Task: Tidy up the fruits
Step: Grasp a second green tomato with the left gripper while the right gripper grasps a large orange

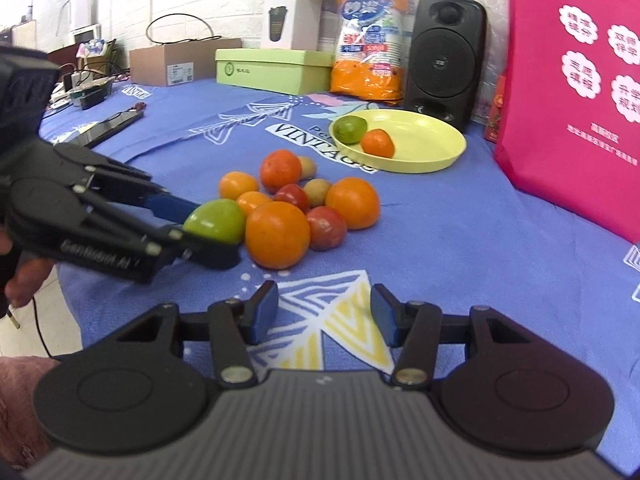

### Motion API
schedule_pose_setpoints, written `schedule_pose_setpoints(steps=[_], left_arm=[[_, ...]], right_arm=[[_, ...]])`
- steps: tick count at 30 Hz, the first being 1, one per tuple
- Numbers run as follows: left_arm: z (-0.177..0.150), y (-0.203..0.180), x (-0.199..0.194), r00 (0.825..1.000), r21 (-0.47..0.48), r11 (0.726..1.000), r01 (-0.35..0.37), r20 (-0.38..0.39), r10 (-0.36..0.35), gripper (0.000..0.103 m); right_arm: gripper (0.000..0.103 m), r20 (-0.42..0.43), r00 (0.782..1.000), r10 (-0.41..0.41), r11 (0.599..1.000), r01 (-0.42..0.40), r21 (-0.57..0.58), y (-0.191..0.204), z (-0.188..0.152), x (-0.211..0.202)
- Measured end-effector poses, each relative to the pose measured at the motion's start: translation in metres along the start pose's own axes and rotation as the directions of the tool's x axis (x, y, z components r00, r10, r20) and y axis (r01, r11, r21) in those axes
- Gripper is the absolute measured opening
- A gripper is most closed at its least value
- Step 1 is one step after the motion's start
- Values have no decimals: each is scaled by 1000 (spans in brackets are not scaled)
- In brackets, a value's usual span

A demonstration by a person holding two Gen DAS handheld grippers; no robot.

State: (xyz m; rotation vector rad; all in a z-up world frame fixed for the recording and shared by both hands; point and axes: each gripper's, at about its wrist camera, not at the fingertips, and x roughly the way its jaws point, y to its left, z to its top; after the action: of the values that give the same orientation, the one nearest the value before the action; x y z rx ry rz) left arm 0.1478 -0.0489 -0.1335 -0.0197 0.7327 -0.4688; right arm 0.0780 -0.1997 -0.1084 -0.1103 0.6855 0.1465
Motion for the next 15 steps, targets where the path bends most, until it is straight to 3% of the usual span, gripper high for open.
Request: schedule_pose_setpoints(steps=[9, 15], left_arm=[[1, 14, -10, 989, 20, 989, -148, -5, 148, 38], [1, 22, -12, 987, -4, 987, -162, -8, 162, 39]], right_arm=[[51, 3, 999, 34, 999, -34, -7, 17, 10, 18], [51, 4, 1000, 23, 1000, -23, 11, 26, 20, 34]])
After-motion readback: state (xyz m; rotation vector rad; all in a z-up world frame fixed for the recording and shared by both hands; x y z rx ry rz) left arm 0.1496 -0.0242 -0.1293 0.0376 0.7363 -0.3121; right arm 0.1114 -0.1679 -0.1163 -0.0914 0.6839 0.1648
